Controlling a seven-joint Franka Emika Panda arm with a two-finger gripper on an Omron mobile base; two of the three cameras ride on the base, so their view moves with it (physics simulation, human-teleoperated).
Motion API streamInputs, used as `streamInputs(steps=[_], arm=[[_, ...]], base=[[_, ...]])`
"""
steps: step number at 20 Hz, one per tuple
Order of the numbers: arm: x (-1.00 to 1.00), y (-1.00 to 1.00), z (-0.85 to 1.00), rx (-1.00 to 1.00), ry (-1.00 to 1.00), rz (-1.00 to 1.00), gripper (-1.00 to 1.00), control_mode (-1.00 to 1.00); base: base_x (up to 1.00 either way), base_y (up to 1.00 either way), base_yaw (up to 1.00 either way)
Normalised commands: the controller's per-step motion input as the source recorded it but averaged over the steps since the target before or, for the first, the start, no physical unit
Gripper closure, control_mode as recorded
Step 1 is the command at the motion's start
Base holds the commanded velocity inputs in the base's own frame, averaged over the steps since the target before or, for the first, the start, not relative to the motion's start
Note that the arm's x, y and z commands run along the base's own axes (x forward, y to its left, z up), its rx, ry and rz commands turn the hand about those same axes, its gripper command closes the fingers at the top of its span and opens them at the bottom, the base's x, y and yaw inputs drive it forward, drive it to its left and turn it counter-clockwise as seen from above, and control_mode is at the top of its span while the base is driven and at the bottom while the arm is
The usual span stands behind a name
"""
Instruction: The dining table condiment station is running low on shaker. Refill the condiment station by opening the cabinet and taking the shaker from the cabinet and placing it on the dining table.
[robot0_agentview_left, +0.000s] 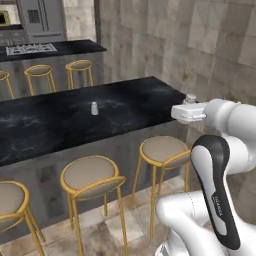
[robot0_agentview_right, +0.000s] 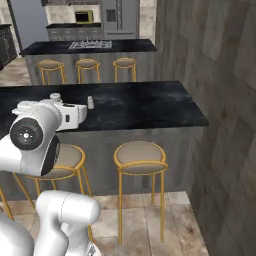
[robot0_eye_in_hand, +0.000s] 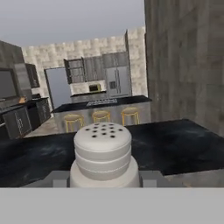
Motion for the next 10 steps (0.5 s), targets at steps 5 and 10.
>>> streamInputs(steps=[5,10], arm=[[0.00,0.00,0.00,0.00,0.00,0.00,1.00,1.00],[0.00,0.00,0.00,0.00,0.00,0.00,1.00,1.00]], base=[[0.74,-0.60,0.49],[0.73,-0.27,0.31]])
